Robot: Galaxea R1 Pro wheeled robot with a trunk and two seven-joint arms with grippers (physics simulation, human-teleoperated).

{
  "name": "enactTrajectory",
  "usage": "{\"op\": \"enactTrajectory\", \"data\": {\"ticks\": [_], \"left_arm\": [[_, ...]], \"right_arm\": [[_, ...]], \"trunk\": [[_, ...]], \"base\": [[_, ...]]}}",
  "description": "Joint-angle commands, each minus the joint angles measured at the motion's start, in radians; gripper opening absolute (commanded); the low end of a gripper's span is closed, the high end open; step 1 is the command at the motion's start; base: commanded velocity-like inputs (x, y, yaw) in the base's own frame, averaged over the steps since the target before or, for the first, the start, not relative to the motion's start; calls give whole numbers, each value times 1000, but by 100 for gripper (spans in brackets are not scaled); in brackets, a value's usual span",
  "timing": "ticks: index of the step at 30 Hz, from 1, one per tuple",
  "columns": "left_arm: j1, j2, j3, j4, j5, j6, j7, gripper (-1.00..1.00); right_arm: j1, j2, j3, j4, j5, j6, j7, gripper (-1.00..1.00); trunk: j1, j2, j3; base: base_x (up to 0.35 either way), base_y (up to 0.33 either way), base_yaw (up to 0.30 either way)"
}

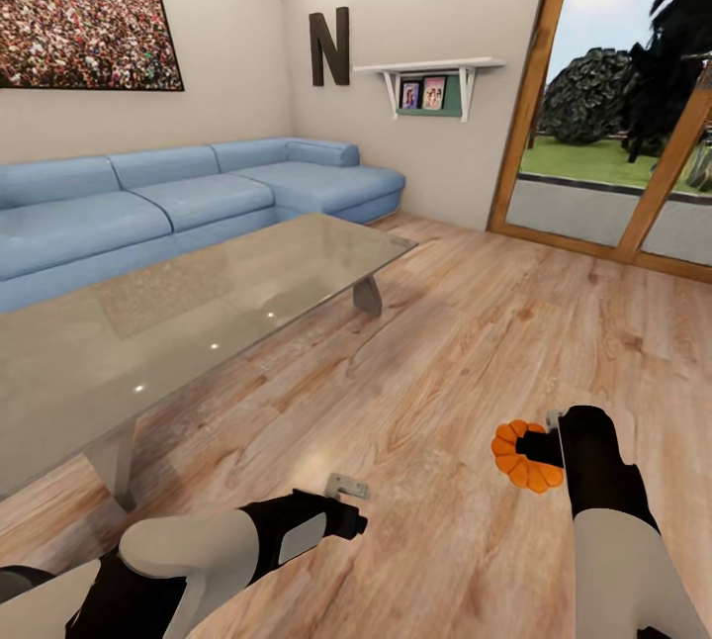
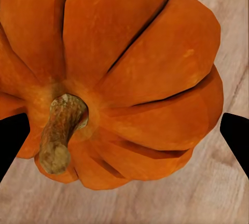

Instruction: Place each of the two pumpkins and all three candles from the living room inside a cabinet in the living room (use any cabinet), then make sure every cabinet is closed, and position the cauldron so it is next to a table in the living room.

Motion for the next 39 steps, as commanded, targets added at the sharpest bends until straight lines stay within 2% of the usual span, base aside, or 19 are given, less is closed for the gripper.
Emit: {"op": "enactTrajectory", "data": {"ticks": [1, 6, 18, 23, 39], "left_arm": [[-1, 0, -3, -2, 5, 1, 6, 100], [-2, 0, -4, -2, 4, 0, 6, 100], [-1, 1, -5, 3, 4, -1, 6, 100], [-1, 2, -4, 6, 4, -33, 6, 100], [-2, 2, -5, 5, 4, -41, 6, 100]], "right_arm": [[-1, 0, -1, -1, 9, 2, 10, -100], [0, -1, -1, -1, 10, 2, 10, -100], [-1, -5, -1, -1, 10, 1, 10, -100], [-1, -5, -1, -1, 9, 1, 10, -100], [-1, -5, -1, -1, 9, 1, 10, -100]], "trunk": [[0, 0, 1], [0, 0, 9], [0, 0, 19], [0, 0, 21], [0, 0, 35]], "base": [[0, 0, 0], [0, -61, 0], [0, -243, 0], [0, -28, -78], [-54, -1, -155]]}}
